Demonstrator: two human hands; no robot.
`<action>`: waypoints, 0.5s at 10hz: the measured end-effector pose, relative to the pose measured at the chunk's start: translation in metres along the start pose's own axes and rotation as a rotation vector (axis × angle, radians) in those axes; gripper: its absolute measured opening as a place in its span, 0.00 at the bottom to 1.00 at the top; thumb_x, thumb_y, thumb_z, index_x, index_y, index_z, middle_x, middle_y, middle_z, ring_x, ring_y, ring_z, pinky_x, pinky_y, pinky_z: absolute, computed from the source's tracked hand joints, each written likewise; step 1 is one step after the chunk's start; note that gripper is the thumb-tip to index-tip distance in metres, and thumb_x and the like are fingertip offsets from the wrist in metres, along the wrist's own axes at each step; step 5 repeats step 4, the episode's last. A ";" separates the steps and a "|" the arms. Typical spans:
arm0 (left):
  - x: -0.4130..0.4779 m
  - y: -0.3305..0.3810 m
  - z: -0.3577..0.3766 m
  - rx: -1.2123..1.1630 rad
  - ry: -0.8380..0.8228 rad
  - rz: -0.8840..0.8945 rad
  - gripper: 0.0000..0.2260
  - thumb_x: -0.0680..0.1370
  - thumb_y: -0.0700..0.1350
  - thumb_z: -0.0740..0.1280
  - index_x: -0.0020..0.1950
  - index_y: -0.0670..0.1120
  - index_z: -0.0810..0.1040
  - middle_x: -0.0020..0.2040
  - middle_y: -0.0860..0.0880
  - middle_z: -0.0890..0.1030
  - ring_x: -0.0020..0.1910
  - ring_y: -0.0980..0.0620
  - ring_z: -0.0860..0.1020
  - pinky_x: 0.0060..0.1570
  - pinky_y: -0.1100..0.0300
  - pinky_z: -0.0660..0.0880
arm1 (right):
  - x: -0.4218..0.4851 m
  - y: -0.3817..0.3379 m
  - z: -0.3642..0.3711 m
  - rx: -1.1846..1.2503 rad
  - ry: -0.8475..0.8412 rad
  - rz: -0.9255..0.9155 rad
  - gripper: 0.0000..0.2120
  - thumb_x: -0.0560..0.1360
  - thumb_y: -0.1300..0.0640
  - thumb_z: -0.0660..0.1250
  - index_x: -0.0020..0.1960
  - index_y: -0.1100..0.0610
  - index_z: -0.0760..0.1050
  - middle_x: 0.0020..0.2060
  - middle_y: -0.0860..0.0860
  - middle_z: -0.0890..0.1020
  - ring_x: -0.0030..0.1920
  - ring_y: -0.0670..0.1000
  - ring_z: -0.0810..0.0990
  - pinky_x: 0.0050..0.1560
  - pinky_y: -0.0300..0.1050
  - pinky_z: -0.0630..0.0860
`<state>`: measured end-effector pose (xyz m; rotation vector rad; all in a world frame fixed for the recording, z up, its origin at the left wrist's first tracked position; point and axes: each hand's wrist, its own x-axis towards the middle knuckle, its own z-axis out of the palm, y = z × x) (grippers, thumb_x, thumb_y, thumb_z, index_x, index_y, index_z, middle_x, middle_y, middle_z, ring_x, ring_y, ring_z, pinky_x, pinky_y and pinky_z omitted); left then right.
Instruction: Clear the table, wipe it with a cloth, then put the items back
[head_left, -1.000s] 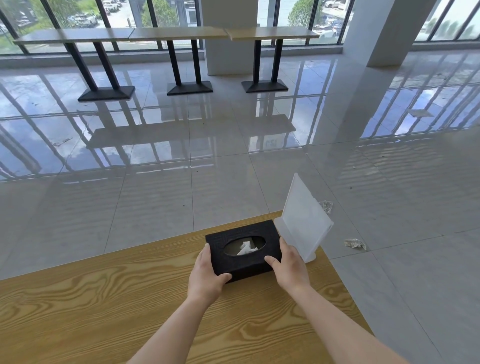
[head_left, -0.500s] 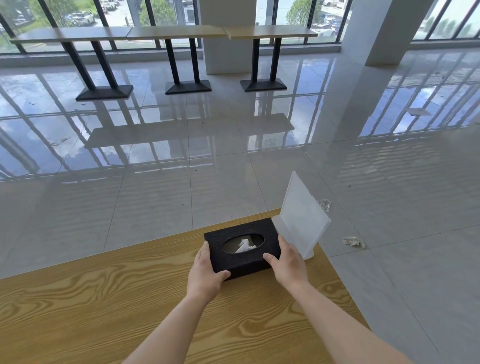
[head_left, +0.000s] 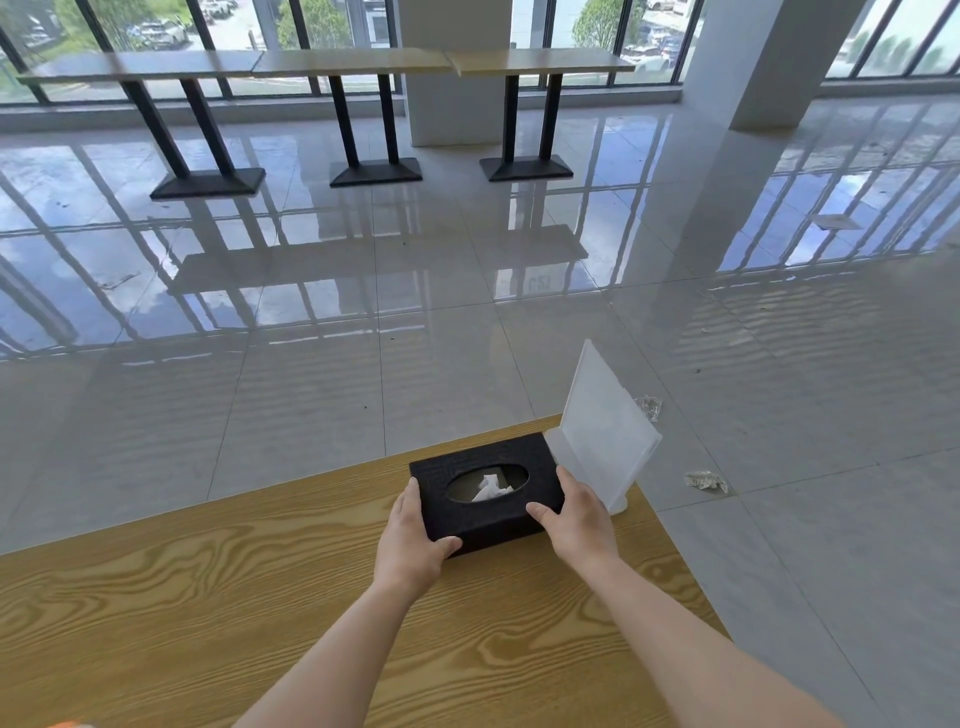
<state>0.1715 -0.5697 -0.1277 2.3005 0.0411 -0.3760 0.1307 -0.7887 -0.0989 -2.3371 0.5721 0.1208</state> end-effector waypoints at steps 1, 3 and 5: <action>-0.003 0.006 -0.005 -0.025 -0.010 -0.002 0.41 0.69 0.46 0.79 0.77 0.52 0.61 0.71 0.50 0.71 0.64 0.52 0.73 0.59 0.54 0.75 | 0.000 -0.001 -0.003 0.024 -0.025 0.013 0.34 0.79 0.46 0.67 0.79 0.55 0.58 0.73 0.54 0.71 0.73 0.56 0.69 0.70 0.51 0.69; -0.022 0.021 -0.029 0.058 0.017 -0.010 0.41 0.76 0.46 0.71 0.82 0.49 0.48 0.81 0.45 0.53 0.79 0.47 0.56 0.71 0.51 0.65 | -0.011 0.005 -0.008 0.039 0.037 -0.004 0.23 0.81 0.48 0.64 0.73 0.54 0.67 0.66 0.51 0.77 0.67 0.54 0.75 0.65 0.56 0.76; -0.033 0.030 -0.041 0.151 0.057 -0.016 0.39 0.77 0.46 0.67 0.82 0.50 0.47 0.82 0.45 0.49 0.81 0.45 0.52 0.73 0.48 0.63 | -0.020 0.002 -0.013 0.017 0.093 -0.052 0.19 0.79 0.50 0.67 0.68 0.54 0.71 0.57 0.50 0.79 0.58 0.52 0.78 0.58 0.51 0.79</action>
